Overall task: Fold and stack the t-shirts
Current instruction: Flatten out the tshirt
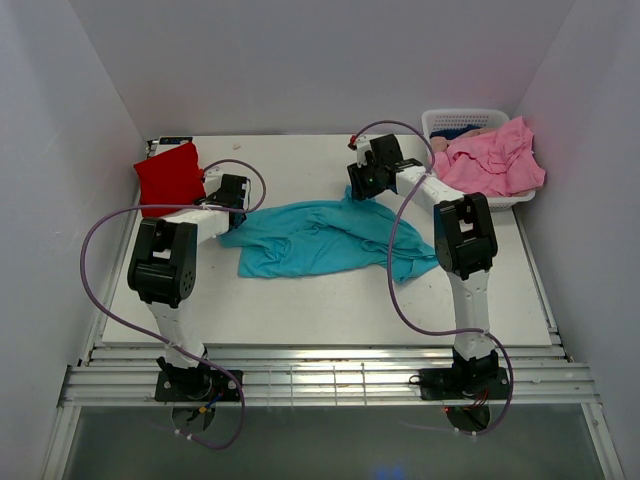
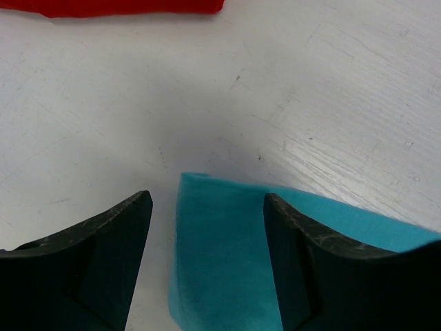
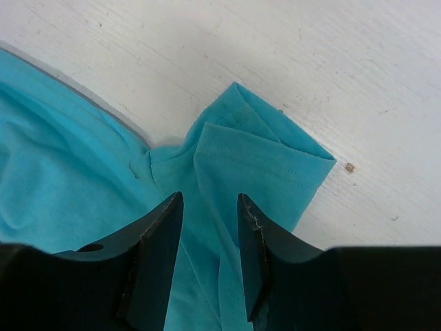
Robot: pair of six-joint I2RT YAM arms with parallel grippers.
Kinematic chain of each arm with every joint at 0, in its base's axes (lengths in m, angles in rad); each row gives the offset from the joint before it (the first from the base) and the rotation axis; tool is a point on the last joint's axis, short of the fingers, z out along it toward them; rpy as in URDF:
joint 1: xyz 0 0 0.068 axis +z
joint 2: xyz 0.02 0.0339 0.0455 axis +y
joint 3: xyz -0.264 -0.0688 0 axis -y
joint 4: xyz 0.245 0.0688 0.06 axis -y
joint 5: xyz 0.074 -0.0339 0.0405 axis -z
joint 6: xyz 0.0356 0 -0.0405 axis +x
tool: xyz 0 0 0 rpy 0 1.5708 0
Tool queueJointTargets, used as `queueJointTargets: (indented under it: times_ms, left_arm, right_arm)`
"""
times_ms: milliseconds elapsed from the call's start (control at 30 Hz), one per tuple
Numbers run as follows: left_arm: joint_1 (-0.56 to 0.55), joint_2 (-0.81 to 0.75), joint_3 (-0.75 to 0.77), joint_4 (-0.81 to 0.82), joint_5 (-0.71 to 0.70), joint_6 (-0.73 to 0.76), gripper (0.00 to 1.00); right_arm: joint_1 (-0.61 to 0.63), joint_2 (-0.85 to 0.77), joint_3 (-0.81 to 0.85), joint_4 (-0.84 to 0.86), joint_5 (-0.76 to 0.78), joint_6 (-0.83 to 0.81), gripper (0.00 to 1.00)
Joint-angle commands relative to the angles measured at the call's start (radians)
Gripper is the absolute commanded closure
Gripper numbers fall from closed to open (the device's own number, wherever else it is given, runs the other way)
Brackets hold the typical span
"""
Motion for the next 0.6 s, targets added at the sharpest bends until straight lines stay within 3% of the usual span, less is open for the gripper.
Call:
queueJointTargets:
  times_ms: [0,400,567]
  left_arm:
    - [0.0,-0.033,0.004,0.011,0.003,-0.004,0.23]
    - [0.001,-0.044,-0.005,0.011,0.006,-0.01,0.23]
    - [0.001,-0.05,-0.006,0.012,0.005,-0.01,0.23]
  right_arm:
    - [-0.003,0.014,0.015,-0.033,0.005,-0.022,0.57]
    - [-0.003,0.017,-0.006,-0.054,0.023,-0.027,0.57]
    - [-0.003,0.02,-0.028,-0.048,0.029,-0.032,0.64]
